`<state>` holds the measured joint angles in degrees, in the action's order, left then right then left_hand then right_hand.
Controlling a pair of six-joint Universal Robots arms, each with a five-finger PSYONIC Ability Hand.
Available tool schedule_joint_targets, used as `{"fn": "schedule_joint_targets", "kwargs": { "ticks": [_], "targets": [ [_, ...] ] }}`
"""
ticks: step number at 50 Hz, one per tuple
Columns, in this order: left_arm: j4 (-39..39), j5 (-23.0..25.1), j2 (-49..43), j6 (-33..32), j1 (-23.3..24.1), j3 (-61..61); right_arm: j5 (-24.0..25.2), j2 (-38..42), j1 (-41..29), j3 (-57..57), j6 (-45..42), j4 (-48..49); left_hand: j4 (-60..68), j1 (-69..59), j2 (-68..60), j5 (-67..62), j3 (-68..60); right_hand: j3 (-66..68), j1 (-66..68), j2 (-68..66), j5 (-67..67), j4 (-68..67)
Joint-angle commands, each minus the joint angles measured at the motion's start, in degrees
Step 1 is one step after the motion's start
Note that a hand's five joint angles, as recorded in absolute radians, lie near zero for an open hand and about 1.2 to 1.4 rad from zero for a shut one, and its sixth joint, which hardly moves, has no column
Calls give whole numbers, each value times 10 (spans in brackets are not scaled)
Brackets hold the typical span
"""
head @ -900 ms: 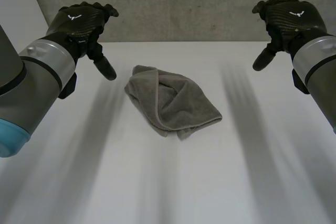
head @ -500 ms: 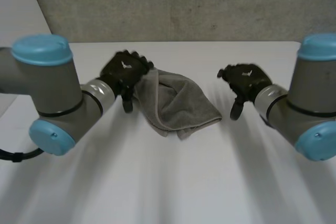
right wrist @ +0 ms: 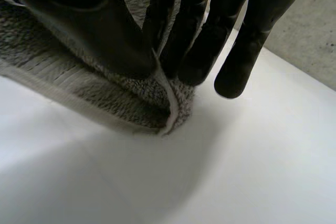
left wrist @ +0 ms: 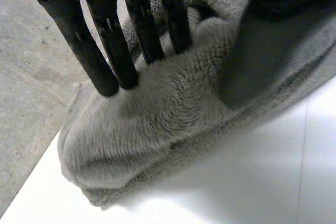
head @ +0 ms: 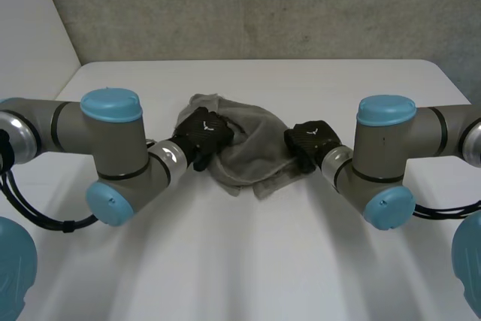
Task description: Fold the towel.
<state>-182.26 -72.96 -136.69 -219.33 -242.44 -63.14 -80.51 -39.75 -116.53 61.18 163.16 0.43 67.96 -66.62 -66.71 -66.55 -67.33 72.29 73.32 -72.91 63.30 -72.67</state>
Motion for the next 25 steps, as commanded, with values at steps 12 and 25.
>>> {"fn": "schedule_joint_targets", "kwargs": {
  "ticks": [12, 25],
  "targets": [
    [-29, -107, 165, 145, 36, 11, 0, -211, 15, -18, 90, 4, 120, -134, -133, -34, -127, 77, 67, -71, 67, -73],
    [-20, -177, 346, 362, 36, -78, 57, -352, 60, -98, 37, -188, 90, -104, -103, -4, -97, 77, 67, -71, 67, -73]
  ]
}}
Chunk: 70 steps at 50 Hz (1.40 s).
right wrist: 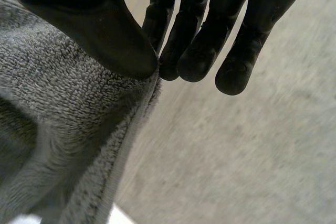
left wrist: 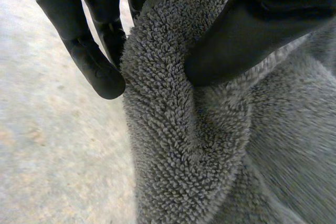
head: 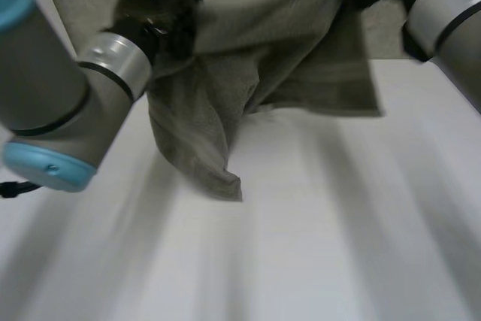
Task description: Fold the towel.
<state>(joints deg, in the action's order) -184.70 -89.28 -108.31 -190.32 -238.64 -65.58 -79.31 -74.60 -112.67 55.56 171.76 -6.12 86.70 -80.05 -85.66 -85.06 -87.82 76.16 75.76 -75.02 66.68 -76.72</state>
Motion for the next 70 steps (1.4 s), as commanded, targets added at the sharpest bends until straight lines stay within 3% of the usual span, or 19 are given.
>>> {"fn": "schedule_joint_targets", "kwargs": {
  "ticks": [1, 8, 14, 22, 24, 25, 27, 33, 35, 38, 40, 41, 43, 46, 51, 57, 65, 68, 70],
  "targets": [
    [9, -13, 71, 81, -2, -74, 45, -4, 22, -41, -49, -122, -120, 54, 110, 204, 132, 38, 42, -50, 33, -33],
    [23, -10, 72, 82, -10, -159, 44, 86, 4, -36, -215, -236, -149, 83, 139, 233, 160, 38, 42, -50, 33, -33],
    [24, -10, 13, 76, -17, -155, 25, 135, 0, -48, -228, -227, -153, 86, 142, 236, 164, 38, 42, -50, 33, -33],
    [19, -13, -81, 25, -41, 11, -33, 221, -11, -129, -229, -22, -146, 79, 135, 229, 157, 38, 42, -50, 33, -33],
    [16, -17, -98, 22, -43, 106, -51, 222, -20, -130, -231, 122, -147, 81, 137, 231, 159, 38, 42, -50, 33, -33],
    [16, -17, -98, 22, -43, 106, -51, 222, -20, -130, -231, 123, -148, 81, 137, 231, 159, 38, 42, -50, 33, -33],
    [12, -19, -103, 25, -44, 178, -51, 212, -27, -110, -227, 240, -148, 81, 137, 231, 159, 38, 42, -50, 33, -33],
    [14, -42, -94, 29, -39, 204, -30, 155, -43, -54, -224, 267, -158, 91, 147, 241, 169, 38, 42, -50, 33, -33],
    [21, -60, -85, 35, -37, 162, 17, 127, -44, -5, -222, 247, -178, 111, 167, 261, 189, 38, 42, -50, 33, -33],
    [24, -67, -69, 36, -37, 121, 47, 118, -43, 24, -221, 227, -183, 116, 172, 266, 194, 38, 42, -50, 33, -33],
    [24, -67, -26, 34, -41, 6, 96, 104, -43, 70, -229, 175, -196, 130, 186, 280, 207, 38, 42, -50, 33, -33],
    [24, -67, -26, 34, -41, 5, 96, 104, -43, 70, -229, 175, -196, 130, 186, 280, 207, 38, 42, -50, 33, -33],
    [0, -66, 12, 30, -43, -116, 114, 95, -36, 105, -244, 113, -210, 143, 199, 293, 221, 38, 42, -50, 33, -33],
    [-18, -66, 30, 28, -44, -175, 115, 96, -33, 139, -280, 48, -210, 143, 199, 293, 221, 38, 42, -50, 33, -33],
    [-81, -65, 99, -13, -43, -375, 122, 96, -33, 202, -359, -40, -210, 143, 199, 293, 221, 38, 42, -50, 33, -33],
    [-106, -54, 127, -75, -39, -467, 123, 95, -36, 248, -379, -65, -211, 145, 201, 295, 223, 38, 42, -50, 33, -33],
    [-117, -37, 139, -109, -37, -499, 106, 96, -33, 263, -312, 2, -250, 184, 240, 334, 261, 37, 41, -49, 32, -32],
    [-118, -36, 138, -110, -40, -495, 93, 97, -33, 263, -255, 17, -252, 185, 241, 335, 263, -65, -61, 54, -70, 71],
    [-119, -36, 135, -110, -44, -487, 77, 97, -34, 265, -217, 24, -269, 202, 258, 352, 280, -238, -234, 226, -243, 243]
  ]
}}
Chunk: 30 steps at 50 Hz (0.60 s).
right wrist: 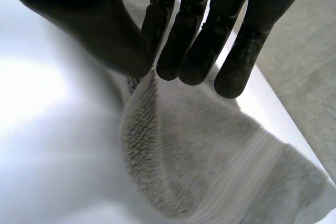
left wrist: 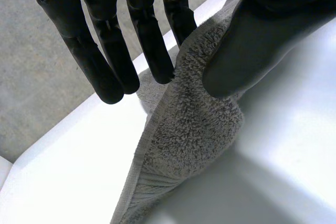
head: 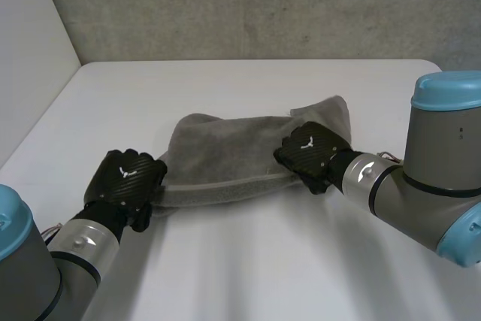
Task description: Fold the towel.
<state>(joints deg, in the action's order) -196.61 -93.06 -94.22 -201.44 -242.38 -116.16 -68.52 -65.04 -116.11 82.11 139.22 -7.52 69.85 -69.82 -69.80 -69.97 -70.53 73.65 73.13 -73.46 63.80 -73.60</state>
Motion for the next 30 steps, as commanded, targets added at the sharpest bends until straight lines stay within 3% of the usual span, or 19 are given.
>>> {"fn": "schedule_joint_targets", "kwargs": {
  "ticks": [1, 3, 8, 13, 30],
  "targets": [
    [0, 2, -6, 1, -6, 19, -31, 2, 0, 0, 109, 38, -100, 100, 100, 201, 107, -213, -208, 212, -215, 213],
    [-1, 2, -10, 2, -7, 23, -51, 2, 2, 12, 134, 61, -104, 103, 103, 205, 110, -319, -314, 317, -321, 319],
    [-20, 2, -27, 2, -11, 41, -87, -2, 2, 45, 154, 112, -105, 105, 105, 206, 112, -415, -410, 413, -417, 415],
    [-25, 3, -41, 2, -24, 58, -115, -17, 4, 76, 161, 127, -82, 81, 81, 183, 89, -429, -424, 427, -430, 428],
    [-20, 2, -107, 1, -33, 114, -94, -34, 70, 157, 156, 146, -90, 90, 90, 191, 97, -422, -417, 420, -424, 422]
  ]
}}
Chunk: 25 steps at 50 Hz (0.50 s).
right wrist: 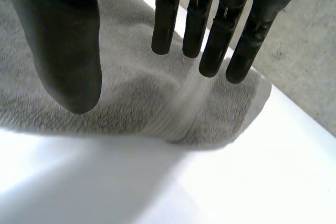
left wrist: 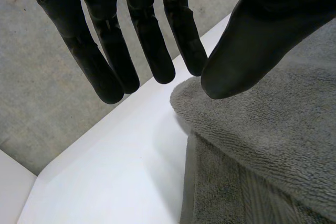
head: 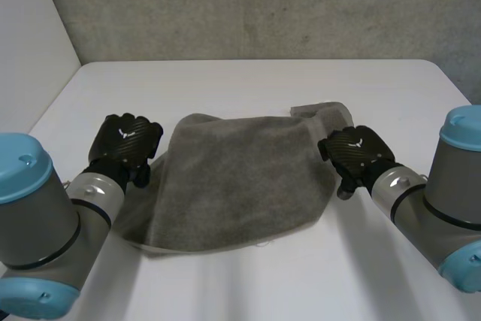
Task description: Fold the towel.
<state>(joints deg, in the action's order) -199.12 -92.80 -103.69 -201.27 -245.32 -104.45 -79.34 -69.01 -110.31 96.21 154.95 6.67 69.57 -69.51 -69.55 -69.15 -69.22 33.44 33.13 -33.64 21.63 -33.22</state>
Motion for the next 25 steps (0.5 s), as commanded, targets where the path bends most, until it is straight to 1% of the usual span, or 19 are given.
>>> {"fn": "schedule_joint_targets", "kwargs": {
  "ticks": [1, 2, 3, 5, 6, 7, 8, 10, 11, 13, 14, 16, 19, 21, 25],
  "targets": [
    [8, 0, -12, -3, -2, -9, 14, 6, 9, 18, -1, 4, -107, 107, 107, 203, 104, -22, -18, 24, -4, 19],
    [11, 1, -11, -6, 0, -21, 15, 6, 8, 19, -1, 4, -151, 150, 151, 246, 147, -23, -20, 25, -5, 21],
    [11, 1, -11, -6, 0, -22, 15, 6, 8, 19, -1, 4, -151, 151, 151, 247, 148, -23, -20, 25, -5, 21],
    [18, 14, 3, -7, 6, -53, 15, 7, 9, 20, 0, 4, -369, 368, 368, 464, 365, -25, -22, 27, -7, 23],
    [18, 14, 3, -7, 6, -53, 15, 7, 9, 20, 0, 4, -370, 369, 370, 466, 366, -25, -22, 27, -7, 23],
    [21, 29, 20, -10, 6, -66, 16, 7, 11, 22, 0, 4, -431, 431, 431, 527, 428, -23, -20, 25, -5, 21],
    [21, 29, 20, -10, 6, -66, 16, 6, 12, 27, 1, 4, -432, 431, 432, 528, 429, -22, -19, 24, -4, 19],
    [22, 68, 57, -21, -2, -87, 20, 2, 11, 34, 1, 5, -459, 458, 459, 555, 455, -20, -17, 22, -2, 18],
    [22, 68, 57, -21, -2, -88, 20, 2, 11, 34, 1, 5, -459, 458, 459, 555, 455, -20, -17, 22, -2, 18],
    [25, 110, 72, -34, -11, -104, 37, -9, 5, 48, 0, 5, -464, 463, 464, 560, 461, -18, -15, 20, 0, 16],
    [25, 110, 72, -34, -11, -104, 37, -9, 4, 48, 0, 5, -464, 463, 464, 560, 461, -18, -15, 20, 0, 16],
    [29, 140, 74, -47, -29, -117, 50, -19, 0, 59, 3, 4, -464, 463, 464, 560, 461, -20, -17, 22, -2, 18],
    [31, 152, 74, -55, -37, -125, 52, -21, -6, 62, 4, 4, -462, 462, 462, 558, 459, -20, -17, 22, -2, 18],
    [34, 162, 75, -75, -47, -138, 53, -20, -25, 63, 4, 6, -461, 460, 460, 556, 457, -20, -17, 22, -2, 18],
    [35, 162, 73, -98, -49, -150, 53, -16, -36, 63, 4, 10, -457, 457, 457, 553, 454, -20, -17, 22, -2, 18]
  ]
}}
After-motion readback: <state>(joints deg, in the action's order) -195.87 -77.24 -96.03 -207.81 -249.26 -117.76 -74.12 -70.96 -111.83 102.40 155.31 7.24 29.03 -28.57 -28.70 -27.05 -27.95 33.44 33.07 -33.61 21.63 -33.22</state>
